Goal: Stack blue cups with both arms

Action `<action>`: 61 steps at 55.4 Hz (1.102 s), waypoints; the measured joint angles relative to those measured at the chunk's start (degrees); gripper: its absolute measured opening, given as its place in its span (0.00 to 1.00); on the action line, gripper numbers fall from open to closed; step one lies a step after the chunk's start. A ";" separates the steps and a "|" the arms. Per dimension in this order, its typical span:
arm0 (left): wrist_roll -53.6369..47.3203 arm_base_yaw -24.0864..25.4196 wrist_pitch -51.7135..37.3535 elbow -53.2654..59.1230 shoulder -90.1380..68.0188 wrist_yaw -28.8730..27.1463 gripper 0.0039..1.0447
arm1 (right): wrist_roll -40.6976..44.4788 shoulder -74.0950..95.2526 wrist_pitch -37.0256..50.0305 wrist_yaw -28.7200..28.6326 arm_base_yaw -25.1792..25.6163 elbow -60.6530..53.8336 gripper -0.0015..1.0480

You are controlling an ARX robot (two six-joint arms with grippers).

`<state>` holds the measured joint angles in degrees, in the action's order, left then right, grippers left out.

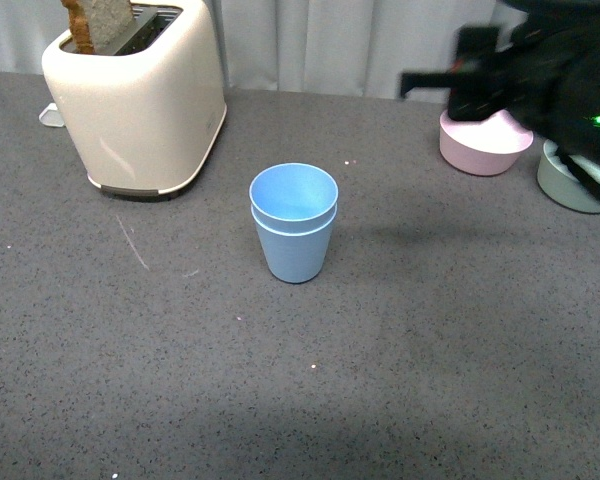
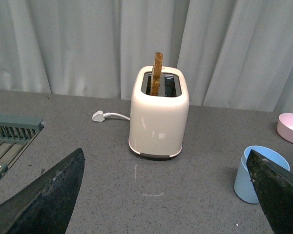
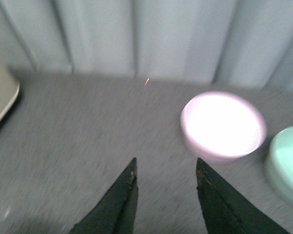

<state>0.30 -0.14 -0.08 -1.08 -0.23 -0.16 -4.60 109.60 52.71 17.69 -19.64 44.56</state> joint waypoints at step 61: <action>-0.02 0.00 0.04 0.00 0.02 0.11 0.94 | 4.42 -57.86 -4.07 -17.40 19.50 -42.36 0.01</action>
<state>0.27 -0.14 -0.03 -1.08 -0.21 -0.05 -0.19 51.75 48.64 0.30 -0.14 2.20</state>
